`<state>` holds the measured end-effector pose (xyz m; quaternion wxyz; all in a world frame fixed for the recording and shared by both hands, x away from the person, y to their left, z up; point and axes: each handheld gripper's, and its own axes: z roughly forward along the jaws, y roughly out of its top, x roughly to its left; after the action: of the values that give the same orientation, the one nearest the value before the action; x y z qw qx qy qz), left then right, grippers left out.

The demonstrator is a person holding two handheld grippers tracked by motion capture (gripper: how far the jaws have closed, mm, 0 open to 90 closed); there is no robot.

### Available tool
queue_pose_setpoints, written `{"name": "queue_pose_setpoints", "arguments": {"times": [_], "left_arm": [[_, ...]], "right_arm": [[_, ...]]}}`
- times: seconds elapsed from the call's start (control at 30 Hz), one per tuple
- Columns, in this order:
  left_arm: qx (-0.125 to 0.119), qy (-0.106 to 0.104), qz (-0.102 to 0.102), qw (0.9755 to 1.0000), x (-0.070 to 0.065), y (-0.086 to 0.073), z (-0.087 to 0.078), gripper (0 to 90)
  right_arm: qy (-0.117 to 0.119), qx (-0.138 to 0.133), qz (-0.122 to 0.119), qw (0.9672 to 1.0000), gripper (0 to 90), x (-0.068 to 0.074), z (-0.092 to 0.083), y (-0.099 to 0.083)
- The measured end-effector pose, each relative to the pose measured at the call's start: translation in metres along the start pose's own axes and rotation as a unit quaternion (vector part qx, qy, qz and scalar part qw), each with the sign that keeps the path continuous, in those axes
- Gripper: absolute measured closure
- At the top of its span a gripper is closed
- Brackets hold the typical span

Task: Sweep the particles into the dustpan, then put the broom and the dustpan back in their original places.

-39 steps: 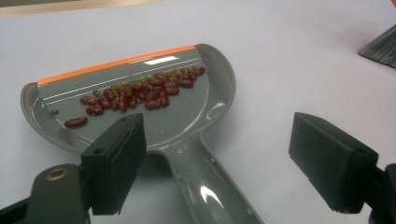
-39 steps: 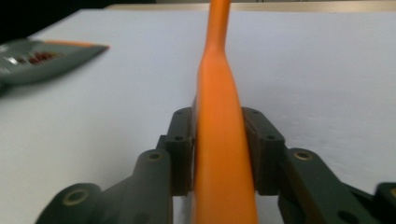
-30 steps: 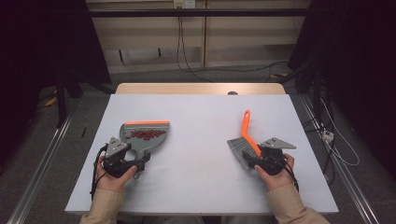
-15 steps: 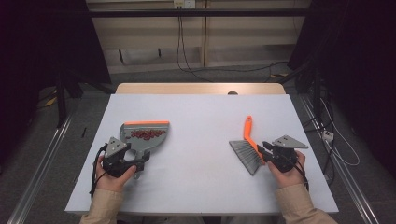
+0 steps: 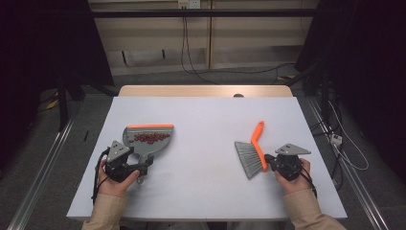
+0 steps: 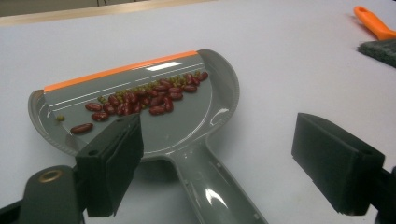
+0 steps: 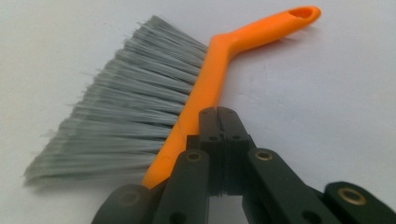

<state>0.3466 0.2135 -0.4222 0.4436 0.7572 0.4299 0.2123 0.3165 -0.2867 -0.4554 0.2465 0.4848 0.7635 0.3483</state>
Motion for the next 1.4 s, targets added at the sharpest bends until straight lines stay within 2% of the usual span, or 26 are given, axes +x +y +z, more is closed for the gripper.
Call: {"name": "queue_pose_setpoints", "arguments": {"times": [0.1,0.13,0.23,0.4,0.47,0.57,0.7,0.83,0.93,1.0,1.07,1.4], "left_arm": [[-0.002,0.0,0.0,1.0,0.0,0.0,0.0,16.7],[-0.002,0.0,-0.001,1.0,0.0,0.0,-0.001,16.7],[-0.002,0.0,-0.002,1.0,0.001,-0.001,-0.001,16.5],[-0.006,-0.003,0.0,1.0,0.001,-0.001,-0.002,14.6],[-0.01,-0.007,0.002,0.9999,0.001,0.0,-0.002,12.4],[-0.015,-0.016,0.0,0.9998,0.001,-0.001,-0.003,10.3],[-0.024,-0.031,0.004,0.9992,0.003,-0.001,-0.005,8.4],[-0.042,-0.055,0.007,0.9976,0.004,-0.002,-0.007,6.5],[-0.046,-0.067,0.011,0.9967,0.005,-0.004,-0.01,6.2],[-0.049,-0.078,0.013,0.9956,0.007,-0.005,-0.011,6.1],[-0.051,-0.092,0.01,0.9944,0.009,-0.007,-0.012,6.0],[-0.059,-0.111,0.011,0.9919,0.018,-0.012,-0.017,5.7]], "right_arm": [[0.013,-0.009,0.005,0.9999,86.2,0.004,-0.001,0.0],[0.007,-0.011,0.006,0.9999,83.1,0.005,-0.002,0.0],[0.019,-0.016,0.024,0.9994,82.3,0.003,-0.002,0.0],[0.019,-0.036,0.037,0.9985,71.1,0.002,-0.007,-0.001],[0.017,-0.042,0.041,0.9981,62.3,0.002,-0.009,-0.001],[0.031,-0.055,0.05,0.9967,51.6,0.001,-0.011,-0.002],[0.059,-0.077,0.074,0.9925,39.4,0.0,-0.014,-0.002],[0.073,-0.091,0.073,0.9905,27.9,0.003,-0.017,-0.002],[0.084,-0.093,0.064,0.9901,24.1,0.006,-0.02,-0.004],[0.094,-0.098,0.068,0.9884,21.5,0.007,-0.022,-0.004],[0.091,-0.104,0.057,0.9887,19.9,0.009,-0.024,-0.005],[0.099,-0.103,0.053,0.9883,17.3,0.003,-0.03,-0.013]]}}
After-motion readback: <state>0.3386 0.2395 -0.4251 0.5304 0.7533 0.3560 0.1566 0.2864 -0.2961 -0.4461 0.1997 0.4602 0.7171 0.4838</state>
